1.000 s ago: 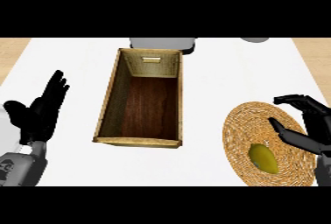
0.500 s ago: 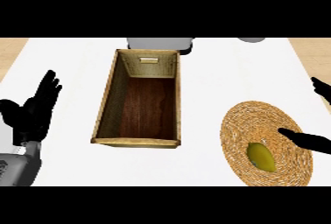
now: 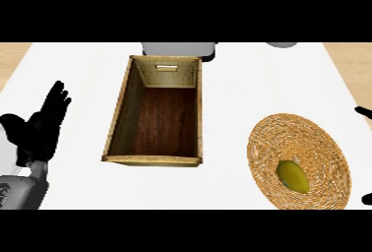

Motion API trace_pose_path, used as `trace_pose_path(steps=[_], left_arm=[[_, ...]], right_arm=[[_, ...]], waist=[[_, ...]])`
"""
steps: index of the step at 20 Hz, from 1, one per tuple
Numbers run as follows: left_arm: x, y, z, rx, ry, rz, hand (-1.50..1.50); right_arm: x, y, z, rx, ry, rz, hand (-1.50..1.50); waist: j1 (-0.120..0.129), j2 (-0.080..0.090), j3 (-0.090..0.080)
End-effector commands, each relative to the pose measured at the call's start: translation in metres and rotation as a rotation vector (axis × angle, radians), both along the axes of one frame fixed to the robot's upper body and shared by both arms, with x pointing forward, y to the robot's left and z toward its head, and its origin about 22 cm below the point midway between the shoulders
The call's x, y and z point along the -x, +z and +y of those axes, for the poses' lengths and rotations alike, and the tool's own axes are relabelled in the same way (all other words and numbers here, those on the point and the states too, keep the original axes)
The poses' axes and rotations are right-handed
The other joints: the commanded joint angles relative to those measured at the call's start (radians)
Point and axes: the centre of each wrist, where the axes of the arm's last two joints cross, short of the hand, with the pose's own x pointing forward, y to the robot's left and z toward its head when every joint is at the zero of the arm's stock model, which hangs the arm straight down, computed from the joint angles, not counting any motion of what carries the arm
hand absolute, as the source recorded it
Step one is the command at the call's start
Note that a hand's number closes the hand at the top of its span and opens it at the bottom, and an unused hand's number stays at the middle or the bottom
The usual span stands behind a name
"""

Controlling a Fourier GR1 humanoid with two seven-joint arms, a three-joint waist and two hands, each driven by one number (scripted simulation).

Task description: Pick the lemon from the placemat and place it in the basket

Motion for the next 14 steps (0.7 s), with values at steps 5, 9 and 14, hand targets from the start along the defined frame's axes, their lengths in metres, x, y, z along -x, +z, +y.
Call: trace_pose_path(steps=[5, 9, 14], left_arm=[[0.013, 0.008, -0.01, -0.005, -0.021, -0.019, 0.0], [-0.007, 0.011, -0.007, 0.009, -0.029, -0.022, 0.0], [-0.008, 0.032, -0.024, 0.006, -0.022, -0.024, 0.0]], right_arm=[[0.014, 0.012, 0.001, -0.029, 0.02, 0.14, -1.5], [0.018, 0.001, 0.008, -0.091, -0.01, 0.073, -1.5], [0.016, -0.038, 0.02, -0.139, -0.019, 0.047, -1.5]], waist=[[0.018, 0.005, 0.004], [0.014, 0.006, 0.004], [0.022, 0.006, 0.006]])
